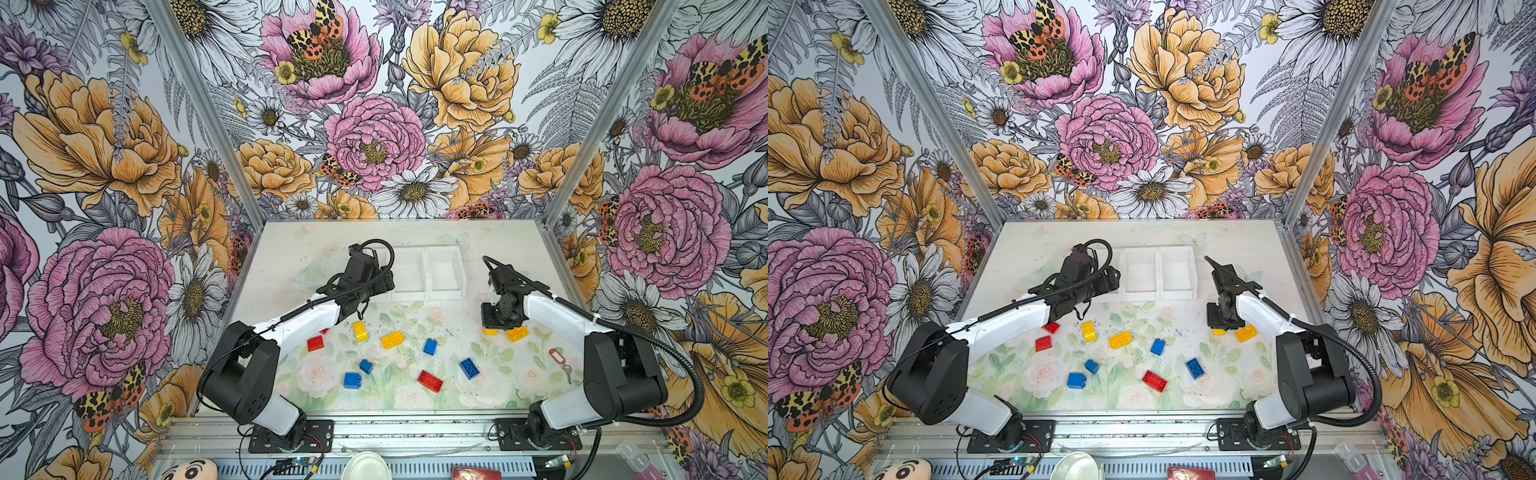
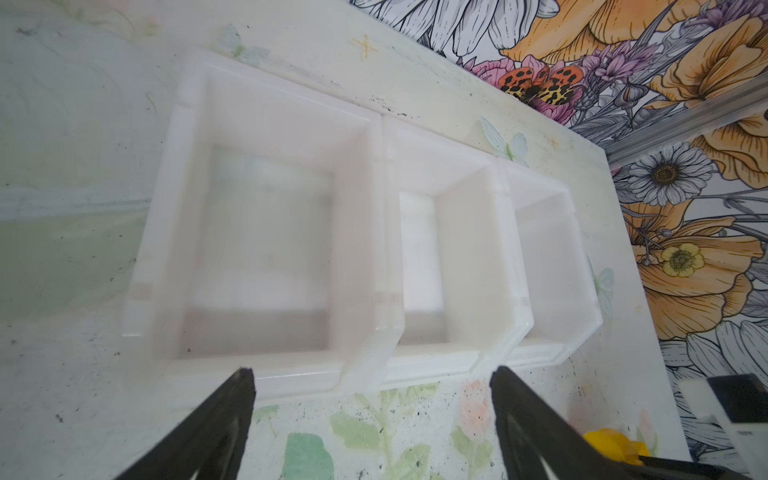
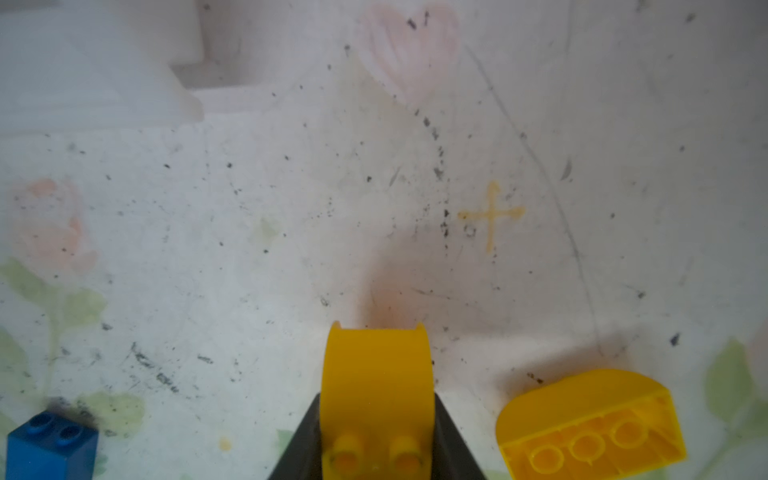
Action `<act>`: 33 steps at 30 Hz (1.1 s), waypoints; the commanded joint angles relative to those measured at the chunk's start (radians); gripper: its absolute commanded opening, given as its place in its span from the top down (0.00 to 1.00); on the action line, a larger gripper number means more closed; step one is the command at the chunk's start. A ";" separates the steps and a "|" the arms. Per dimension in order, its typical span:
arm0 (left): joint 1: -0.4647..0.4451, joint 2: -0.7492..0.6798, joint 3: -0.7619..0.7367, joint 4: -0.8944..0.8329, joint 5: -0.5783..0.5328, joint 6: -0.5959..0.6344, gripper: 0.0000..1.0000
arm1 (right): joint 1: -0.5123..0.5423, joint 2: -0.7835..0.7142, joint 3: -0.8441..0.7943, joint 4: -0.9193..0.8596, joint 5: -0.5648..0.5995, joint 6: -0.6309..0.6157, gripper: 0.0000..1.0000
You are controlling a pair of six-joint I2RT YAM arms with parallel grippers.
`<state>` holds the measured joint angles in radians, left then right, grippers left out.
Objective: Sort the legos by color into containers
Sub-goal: 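Lower the right gripper and grasp the curved yellow brick, then carry the yellow brick to the bin's end compartment and release it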
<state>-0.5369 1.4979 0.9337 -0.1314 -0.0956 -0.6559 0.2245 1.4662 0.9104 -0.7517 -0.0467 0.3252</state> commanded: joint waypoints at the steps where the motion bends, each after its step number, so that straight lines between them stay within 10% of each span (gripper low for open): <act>1: 0.020 -0.050 -0.044 0.066 0.041 -0.012 0.09 | 0.014 -0.069 0.105 -0.006 -0.045 0.021 0.81; 17: 0.040 -0.151 -0.143 0.101 0.060 -0.029 0.05 | 0.117 0.253 0.596 -0.007 -0.031 -0.082 0.82; 33: 0.052 -0.152 -0.168 0.107 0.087 -0.037 0.01 | 0.131 0.507 0.726 -0.005 0.016 -0.098 0.82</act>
<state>-0.4931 1.3548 0.7773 -0.0513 -0.0322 -0.6830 0.3504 1.9564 1.5997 -0.7673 -0.0593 0.2413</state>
